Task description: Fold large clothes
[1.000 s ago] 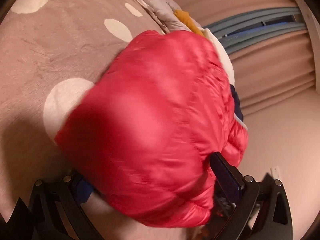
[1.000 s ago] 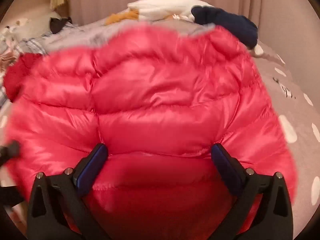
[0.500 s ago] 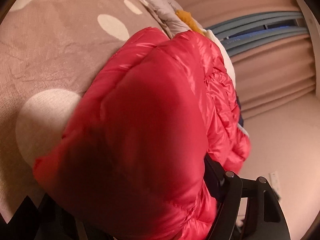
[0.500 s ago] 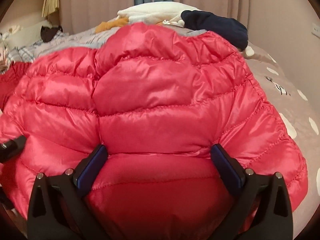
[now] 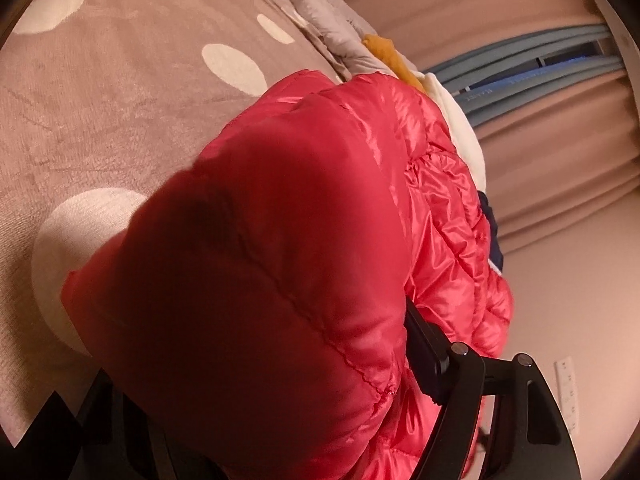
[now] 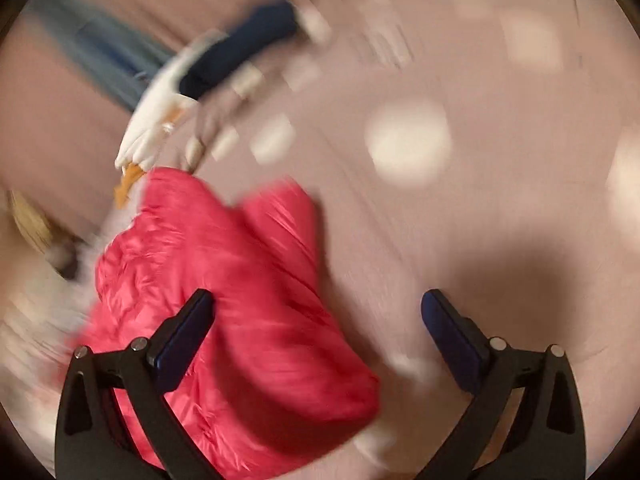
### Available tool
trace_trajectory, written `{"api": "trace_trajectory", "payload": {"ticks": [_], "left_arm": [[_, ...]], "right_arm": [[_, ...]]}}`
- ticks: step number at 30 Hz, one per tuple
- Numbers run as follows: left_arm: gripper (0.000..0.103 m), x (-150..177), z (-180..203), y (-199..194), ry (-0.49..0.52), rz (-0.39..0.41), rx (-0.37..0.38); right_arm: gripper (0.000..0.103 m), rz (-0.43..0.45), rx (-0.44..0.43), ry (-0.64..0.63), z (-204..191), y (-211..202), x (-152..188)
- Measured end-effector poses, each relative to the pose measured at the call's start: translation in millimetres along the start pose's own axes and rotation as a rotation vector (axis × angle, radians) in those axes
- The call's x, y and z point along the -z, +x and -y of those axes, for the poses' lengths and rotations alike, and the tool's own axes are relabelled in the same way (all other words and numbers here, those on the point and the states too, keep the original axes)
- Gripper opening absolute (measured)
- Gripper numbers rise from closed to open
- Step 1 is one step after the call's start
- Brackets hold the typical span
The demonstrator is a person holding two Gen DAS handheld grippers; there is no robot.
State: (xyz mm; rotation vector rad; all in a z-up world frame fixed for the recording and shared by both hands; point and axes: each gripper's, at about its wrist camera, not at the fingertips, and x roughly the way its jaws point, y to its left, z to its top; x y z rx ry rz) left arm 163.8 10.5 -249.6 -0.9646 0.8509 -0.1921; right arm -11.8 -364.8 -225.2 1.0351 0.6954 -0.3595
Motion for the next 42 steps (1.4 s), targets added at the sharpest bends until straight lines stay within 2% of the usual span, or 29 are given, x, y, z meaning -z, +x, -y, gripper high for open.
{"api": "trace_trajectory", "payload": {"ticks": [1, 2, 3, 4, 5, 6, 7, 8, 9, 10, 11, 12, 15, 18, 21, 22, 27, 29, 32, 33, 35, 38, 40, 42], "left_arm": [[0.077, -1.0, -0.6, 0.0, -0.010, -0.004, 0.003], [0.077, -3.4, 0.3, 2.3, -0.012, -0.005, 0.003], [0.076, -1.9, 0.4, 0.7, -0.010, -0.005, 0.002], [0.075, 0.0, -0.8, -1.8, -0.006, -0.003, -0.001], [0.073, 0.9, -1.2, -3.0, -0.004, -0.002, -0.003], [0.071, 2.5, -2.4, -5.1, -0.003, -0.002, -0.004], [0.070, 2.5, -3.5, -5.9, -0.003, -0.007, -0.004], [0.067, 2.5, -4.4, -6.9, -0.003, -0.013, -0.002], [0.063, 3.3, -4.7, -9.6, -0.005, -0.022, 0.001], [0.061, 3.4, -6.6, -11.9, -0.013, -0.031, 0.003], [0.057, 1.2, -10.3, -14.0, -0.035, -0.040, 0.012], [0.053, -2.3, -15.6, -16.9, -0.071, -0.048, 0.024], [0.045, -8.1, -23.0, -32.5, -0.118, -0.046, 0.031], [0.041, -10.9, -9.1, -53.4, -0.020, 0.043, -0.070], [0.040, -1.8, 25.7, -75.5, 0.194, 0.225, -0.261], [0.040, 2.3, 35.9, -77.4, 0.242, 0.256, -0.287], [0.040, 23.9, 81.1, -86.4, 0.391, 0.315, -0.271], [0.040, 27.9, 98.6, -89.7, 0.411, 0.280, -0.188], [0.041, 34.3, 117.4, -90.6, 0.415, 0.168, -0.004], [0.046, 40.1, 124.0, -89.9, 0.426, 0.122, 0.066], [0.054, 52.1, 132.8, -84.6, 0.473, 0.060, 0.139], [0.071, 72.2, 139.6, -61.6, 0.555, -0.022, 0.151], [0.074, 86.2, 143.3, -43.8, 0.595, -0.090, 0.108], [0.085, 96.2, 148.9, -40.0, 0.666, -0.101, 0.098]], "right_arm": [[0.103, 0.002, -0.048, 0.043, 5.2, 0.9, -0.5], [0.103, 0.014, -0.065, 0.034, 2.4, -1.7, 2.1], [0.103, -0.013, -0.094, 0.009, -4.1, 0.7, 5.2], [0.103, -0.070, -0.159, -0.013, -12.0, 8.4, 9.4], [0.103, -0.172, -0.248, -0.034, -23.5, 23.2, 18.0], [0.102, -0.249, -0.269, -0.063, -35.9, 37.9, 31.4], [0.101, -0.249, -0.239, -0.096, -43.6, 42.8, 38.6], [0.095, -0.200, -0.175, -0.152, -54.2, 43.1, 47.7], [0.083, -0.141, -0.108, -0.226, -68.3, 43.9, 61.2], [0.075, -0.126, -0.089, -0.245, -74.3, 45.9, 66.9], [0.061, -0.121, -0.097, -0.237, -77.8, 49.4, 71.0], [0.054, -0.127, -0.133, -0.201, -77.4, 53.0, 73.8], [0.046, -0.149, -0.208, -0.104, -73.2, 62.8, 75.0], [0.045, -0.185, -0.206, -0.196, -93.9, 68.8, 92.8], [0.049, -0.249, -0.206, -0.288, -108.3, 67.3, 108.2], [0.050, -0.270, -0.213, -0.281, -108.7, 71.1, 107.4], [0.050, -0.292, -0.218, -0.253, -113.1, 82.6, 109.6], [0.049, -0.299, -0.220, -0.247, -111.2, 83.8, 104.6], [0.049, -0.297, -0.212, -0.259, -113.6, 84.0, 106.9], [0.049, -0.295, -0.212, -0.264, -108.1, 81.7, 100.1], [0.049, -0.296, -0.209, -0.270, -107.8, 82.4, 96.2], [0.047, -0.308, -0.222, -0.269, -103.9, 78.1, 99.4], [0.046, -0.317, -0.239, -0.247, -94.4, 71.7, 97.8], [0.045, -0.324, -0.254, -0.241, -89.7, 70.1, 97.4]]}}
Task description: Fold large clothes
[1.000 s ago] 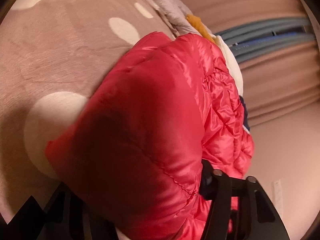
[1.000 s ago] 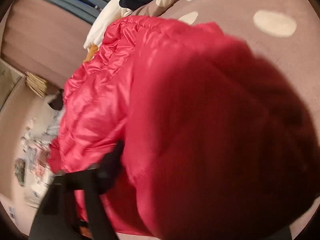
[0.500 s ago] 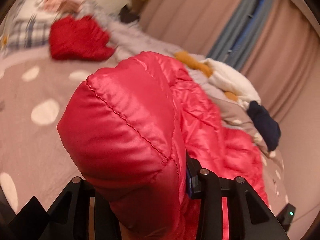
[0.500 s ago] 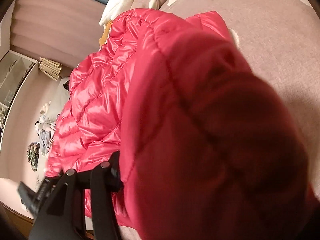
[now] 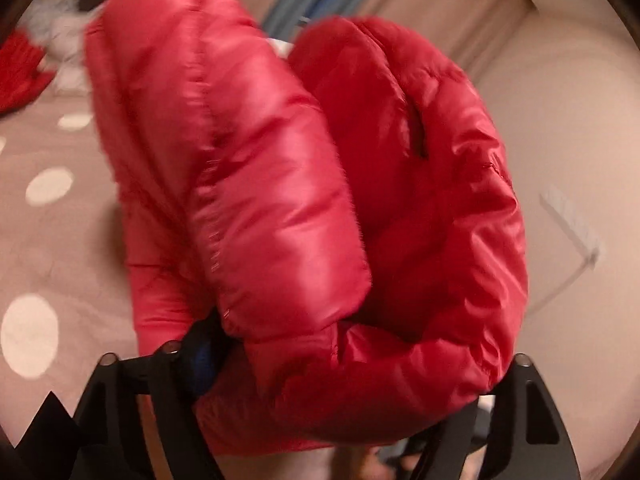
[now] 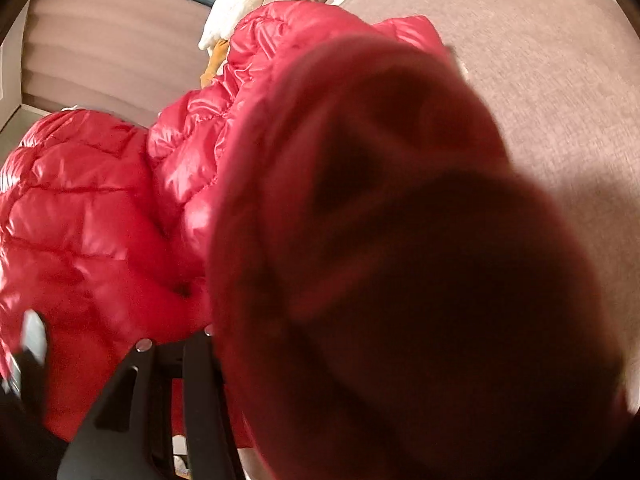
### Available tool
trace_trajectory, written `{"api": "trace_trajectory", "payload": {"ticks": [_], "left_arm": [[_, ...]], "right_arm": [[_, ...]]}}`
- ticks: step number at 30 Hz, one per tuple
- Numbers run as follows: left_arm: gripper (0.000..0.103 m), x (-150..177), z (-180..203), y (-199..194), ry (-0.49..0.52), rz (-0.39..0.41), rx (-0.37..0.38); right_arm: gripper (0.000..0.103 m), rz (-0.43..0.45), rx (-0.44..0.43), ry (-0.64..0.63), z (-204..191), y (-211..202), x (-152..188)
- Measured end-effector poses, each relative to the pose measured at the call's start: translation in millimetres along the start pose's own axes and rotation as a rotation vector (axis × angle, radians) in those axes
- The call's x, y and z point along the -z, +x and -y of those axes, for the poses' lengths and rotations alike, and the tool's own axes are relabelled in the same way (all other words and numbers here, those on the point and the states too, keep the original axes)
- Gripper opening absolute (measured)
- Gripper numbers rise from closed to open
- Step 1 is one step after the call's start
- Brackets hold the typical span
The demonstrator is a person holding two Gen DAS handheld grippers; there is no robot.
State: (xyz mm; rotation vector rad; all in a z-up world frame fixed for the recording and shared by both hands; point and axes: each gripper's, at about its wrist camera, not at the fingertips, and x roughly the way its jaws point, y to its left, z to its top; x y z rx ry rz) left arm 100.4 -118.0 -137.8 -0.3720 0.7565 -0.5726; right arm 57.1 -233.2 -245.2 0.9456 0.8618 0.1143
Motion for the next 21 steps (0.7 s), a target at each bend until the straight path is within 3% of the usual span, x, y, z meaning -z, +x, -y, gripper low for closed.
{"api": "trace_trajectory", "payload": {"ticks": [1, 3, 5, 7, 10, 11, 14, 16, 18, 21], "left_arm": [[0.088, 1.7, 2.8, 0.4, 0.007, -0.001, 0.016], [0.095, 0.6, -4.1, 1.0, -0.072, 0.019, 0.083], [0.095, -3.6, -19.6, 6.2, -0.176, 0.017, 0.171], [0.095, -7.5, -27.1, 10.6, -0.191, -0.012, 0.206], [0.095, -9.6, -30.9, 8.3, -0.219, -0.010, 0.224], [0.095, -10.9, -32.8, 8.2, -0.228, -0.004, 0.229], [0.095, -8.8, -31.9, 5.6, -0.244, 0.011, 0.204], [0.095, -12.4, -36.5, -0.4, -0.252, 0.029, 0.173], [0.095, -11.6, -36.4, -4.9, -0.259, 0.050, 0.116], [0.095, -8.7, -49.6, -16.1, -0.293, 0.108, -0.027]], "right_arm": [[0.045, -0.003, -0.004, 0.002, 1.1, -1.2, 0.6], [0.046, -0.006, -0.008, 0.012, 2.1, -3.6, 0.9], [0.046, -0.012, -0.016, 0.021, 5.5, -6.2, -2.1], [0.048, -0.022, -0.019, 0.059, 10.6, -14.7, -3.9], [0.059, 0.001, 0.012, 0.076, 18.0, -37.6, -5.3], [0.067, 0.029, 0.042, 0.070, 17.7, -47.6, -6.0], [0.088, 0.160, 0.145, 0.013, 14.5, -80.4, -8.7], [0.094, 0.239, 0.168, 0.027, 19.3, -93.3, -12.4], [0.089, 0.242, 0.128, 0.065, 30.3, -93.1, -17.9], [0.072, 0.170, 0.136, 0.072, 35.5, -73.2, -26.3]]}}
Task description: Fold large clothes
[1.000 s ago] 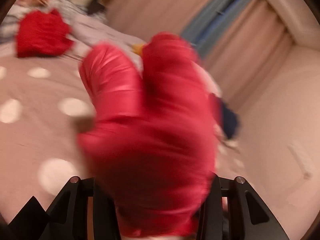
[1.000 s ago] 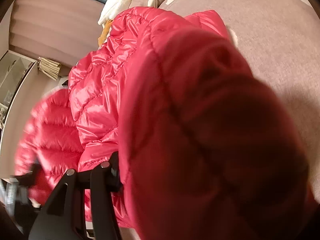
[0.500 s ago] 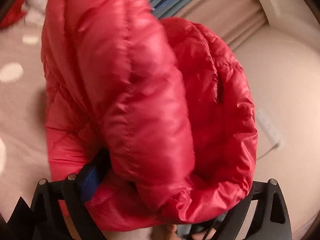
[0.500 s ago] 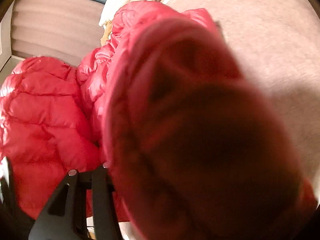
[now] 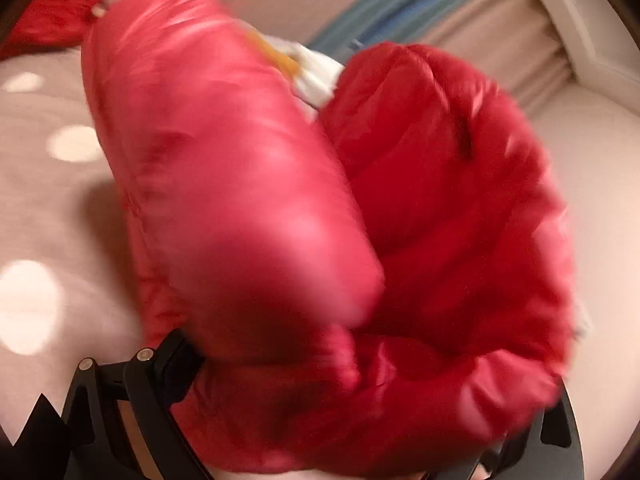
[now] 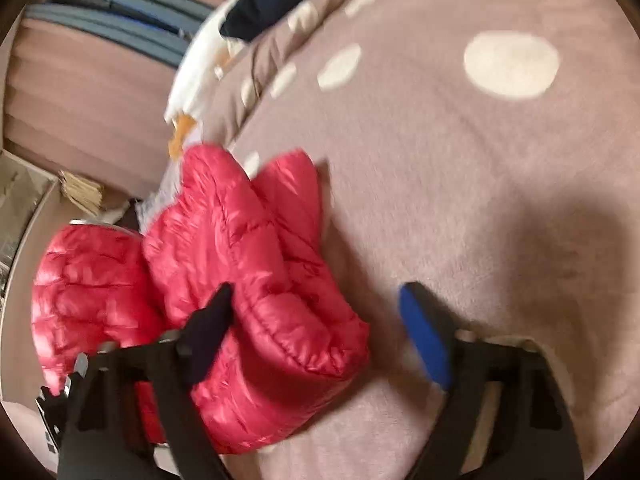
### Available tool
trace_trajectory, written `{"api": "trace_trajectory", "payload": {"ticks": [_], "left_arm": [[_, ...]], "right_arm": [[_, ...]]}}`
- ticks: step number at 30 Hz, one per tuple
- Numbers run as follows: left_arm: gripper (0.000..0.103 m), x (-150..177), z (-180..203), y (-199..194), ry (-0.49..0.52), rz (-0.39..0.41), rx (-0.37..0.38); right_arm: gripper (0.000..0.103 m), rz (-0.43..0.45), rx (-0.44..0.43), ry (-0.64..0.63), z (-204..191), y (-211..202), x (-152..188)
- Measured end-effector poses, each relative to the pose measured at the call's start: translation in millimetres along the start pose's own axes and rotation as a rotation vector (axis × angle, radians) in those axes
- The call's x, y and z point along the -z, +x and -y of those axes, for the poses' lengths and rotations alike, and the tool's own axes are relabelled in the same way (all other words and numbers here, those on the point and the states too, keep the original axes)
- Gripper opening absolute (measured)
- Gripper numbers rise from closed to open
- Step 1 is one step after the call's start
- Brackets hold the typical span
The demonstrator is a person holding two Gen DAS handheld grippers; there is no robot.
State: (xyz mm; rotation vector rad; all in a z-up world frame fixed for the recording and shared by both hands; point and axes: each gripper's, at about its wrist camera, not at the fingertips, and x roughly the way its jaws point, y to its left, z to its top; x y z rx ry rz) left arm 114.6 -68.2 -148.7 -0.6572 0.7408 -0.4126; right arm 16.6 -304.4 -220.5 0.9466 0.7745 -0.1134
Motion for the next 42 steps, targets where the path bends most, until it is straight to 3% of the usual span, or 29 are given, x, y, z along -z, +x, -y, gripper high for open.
{"api": "trace_trajectory", "payload": {"ticks": [2, 3, 5, 8, 10, 13, 17, 19, 21, 24, 27, 32, 34, 37, 39, 40, 42], "left_arm": [[0.095, -5.4, -23.2, -5.4, -0.090, 0.036, -0.125], [0.095, -8.4, -36.7, -8.6, -0.141, 0.048, -0.153], [0.095, -13.3, -78.8, -15.5, -0.310, 0.045, -0.123], [0.095, -8.8, -147.1, -22.0, -0.610, -0.003, -0.028], [0.092, -3.8, -180.6, -28.2, -0.750, -0.014, 0.112], [0.091, -3.2, -201.4, -31.8, -0.834, -0.042, 0.277], [0.087, -9.3, -211.9, -22.3, -0.835, -0.099, 0.328], [0.076, -17.5, -211.6, -15.7, -0.790, -0.092, 0.307], [0.054, -16.6, -209.1, -15.1, -0.715, -0.105, 0.272], [0.043, -19.4, -204.3, -15.4, -0.662, -0.099, 0.214], [0.040, -25.5, -178.8, -28.0, -0.531, -0.036, 0.077], [0.036, -30.9, -122.6, -34.1, -0.227, 0.064, -0.226], [0.033, -28.5, -97.7, -39.5, -0.135, 0.116, -0.311], [0.032, -12.3, -68.5, -66.5, -0.041, 0.235, -0.368], [0.031, -14.8, -51.6, -72.3, 0.066, 0.315, -0.447], [0.031, -35.4, -38.9, -56.3, 0.151, 0.358, -0.509], [0.031, -25.8, -6.3, -59.1, 0.280, 0.410, -0.560]], "right_arm": [[0.070, 0.023, 0.041, -0.049, -5.0, 4.7, 2.7], [0.069, 0.026, 0.058, -0.062, -6.5, 4.6, 2.1], [0.069, 0.030, 0.072, -0.071, -9.9, 7.8, 0.7], [0.068, 0.028, 0.090, -0.087, -6.2, 5.3, -7.7], [0.068, 0.025, 0.098, -0.095, -7.6, 7.4, -10.4], [0.070, 0.026, 0.122, -0.119, -10.8, 10.6, -12.2], [0.070, 0.039, 0.134, -0.145, -13.8, 13.9, -11.8], [0.070, 0.043, 0.132, -0.156, -13.4, 14.4, -9.6], [0.070, 0.037, 0.133, -0.164, -14.4, 15.2, -8.6], [0.070, 0.035, 0.144, -0.197, -16.8, 17.2, -6.4], [0.070, 0.036, 0.137, -0.203, -17.4, 19.1, -8.4], [0.064, 0.025, 0.116, -0.202, -19.2, 24.2, -9.0], [0.061, 0.018, 0.109, -0.196, -20.9, 25.7, -7.4], [0.053, -0.052, 0.036, -0.181, -22.6, 32.2, -0.6], [0.051, -0.083, 0.021, -0.193, -27.5, 36.1, 4.9], [0.051, -0.100, 0.014, -0.217, -31.7, 39.1, 8.9], [0.050, -0.133, 0.013, -0.257, -40.4, 45.0, 15.7]]}}
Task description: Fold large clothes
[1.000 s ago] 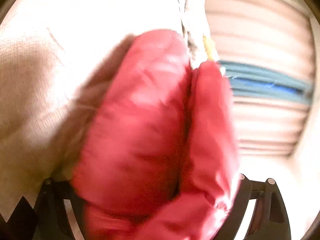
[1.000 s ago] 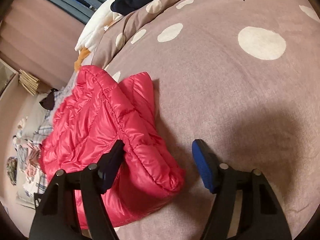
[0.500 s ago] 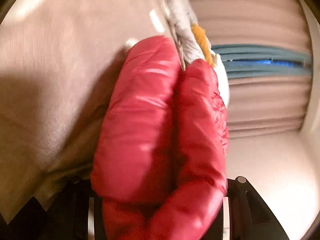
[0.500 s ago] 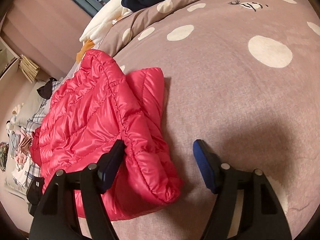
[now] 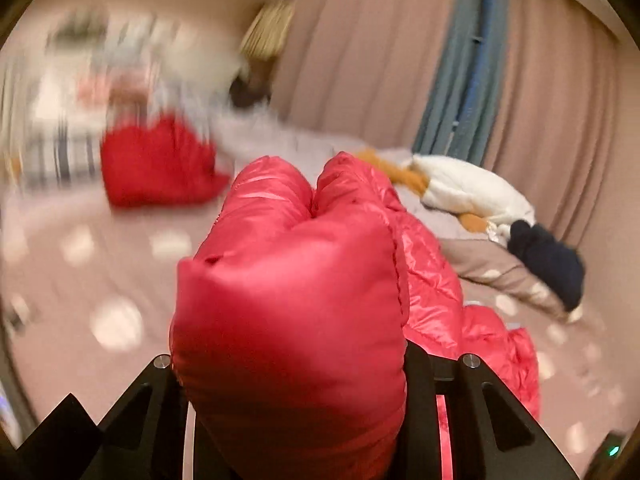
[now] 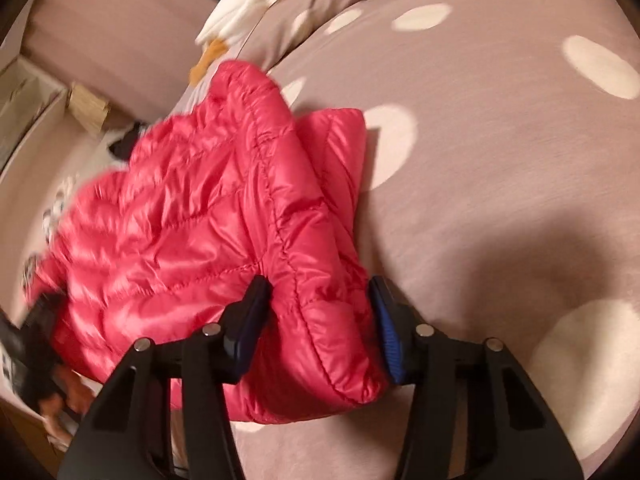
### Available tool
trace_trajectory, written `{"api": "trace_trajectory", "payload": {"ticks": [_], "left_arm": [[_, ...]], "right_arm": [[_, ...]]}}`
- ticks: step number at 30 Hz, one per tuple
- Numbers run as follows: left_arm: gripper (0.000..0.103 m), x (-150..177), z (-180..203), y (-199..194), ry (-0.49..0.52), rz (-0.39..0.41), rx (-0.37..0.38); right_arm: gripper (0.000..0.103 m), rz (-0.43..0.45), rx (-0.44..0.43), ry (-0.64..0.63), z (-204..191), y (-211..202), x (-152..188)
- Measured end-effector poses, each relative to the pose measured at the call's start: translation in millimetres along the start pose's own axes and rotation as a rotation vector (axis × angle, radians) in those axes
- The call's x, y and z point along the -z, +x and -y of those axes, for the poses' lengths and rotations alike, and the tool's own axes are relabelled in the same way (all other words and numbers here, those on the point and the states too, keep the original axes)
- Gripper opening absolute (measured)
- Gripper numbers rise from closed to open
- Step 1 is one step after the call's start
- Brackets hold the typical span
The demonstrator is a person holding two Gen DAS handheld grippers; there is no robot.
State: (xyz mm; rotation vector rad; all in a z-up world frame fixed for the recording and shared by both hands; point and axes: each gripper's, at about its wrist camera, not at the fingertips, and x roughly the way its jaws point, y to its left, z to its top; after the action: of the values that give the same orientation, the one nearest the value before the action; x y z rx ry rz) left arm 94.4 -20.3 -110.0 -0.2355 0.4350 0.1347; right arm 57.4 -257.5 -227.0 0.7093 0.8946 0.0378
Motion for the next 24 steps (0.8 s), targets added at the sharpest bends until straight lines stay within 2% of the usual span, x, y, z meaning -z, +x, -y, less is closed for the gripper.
{"api": "trace_trajectory", "payload": {"ticks": [1, 2, 4, 6, 8, 9, 11, 13, 15, 17, 19, 21, 24], "left_arm": [[0.031, 1.9, 9.1, -1.3, 0.043, 0.020, 0.037], [0.032, 4.0, 21.5, 1.4, 0.087, 0.010, 0.112], [0.041, 7.2, 47.7, 3.3, 0.153, -0.086, 0.298], [0.064, 23.6, 71.9, 11.0, 0.152, -0.235, 0.587], [0.071, 43.4, 87.4, 22.4, 0.151, -0.341, 0.707], [0.073, 51.9, 95.0, 27.3, 0.170, -0.359, 0.712], [0.077, 67.8, 107.9, 33.4, 0.223, -0.340, 0.703], [0.077, 74.6, 110.2, 40.1, 0.206, -0.360, 0.680], [0.077, 72.9, 104.1, 47.2, 0.160, -0.383, 0.703], [0.078, 63.9, 95.3, 64.8, 0.125, -0.405, 0.717], [0.079, 63.2, 79.7, 72.2, 0.092, -0.418, 0.735], [0.079, 60.6, 64.3, 64.0, 0.054, -0.425, 0.749], [0.079, 60.2, 59.7, 58.3, 0.046, -0.425, 0.755]], "right_arm": [[0.050, -0.012, 0.001, -0.030, -5.6, 3.0, 1.6], [0.050, -0.020, 0.006, -0.062, -10.6, 6.1, 3.1], [0.050, -0.020, 0.018, -0.066, -11.7, 7.3, 4.2], [0.050, -0.027, -0.013, -0.024, -4.4, 6.5, 1.5], [0.046, -0.041, -0.051, 0.036, 5.1, 6.1, -1.6], [0.045, -0.051, -0.076, 0.074, 12.1, 5.5, -3.5], [0.043, -0.063, -0.130, 0.149, 26.5, 4.1, -5.9], [0.043, -0.065, -0.162, 0.196, 34.8, 2.0, -6.6], [0.045, -0.062, -0.171, 0.207, 38.9, -1.0, -7.2], [0.048, -0.047, -0.162, 0.217, 40.3, -6.8, -8.3], [0.053, -0.003, -0.119, 0.203, 40.1, -16.8, -11.1], [0.063, 0.052, -0.088, 0.209, 42.5, -29.2, -14.9], [0.068, 0.121, -0.053, 0.216, 44.5, -46.6, -21.1]]}}
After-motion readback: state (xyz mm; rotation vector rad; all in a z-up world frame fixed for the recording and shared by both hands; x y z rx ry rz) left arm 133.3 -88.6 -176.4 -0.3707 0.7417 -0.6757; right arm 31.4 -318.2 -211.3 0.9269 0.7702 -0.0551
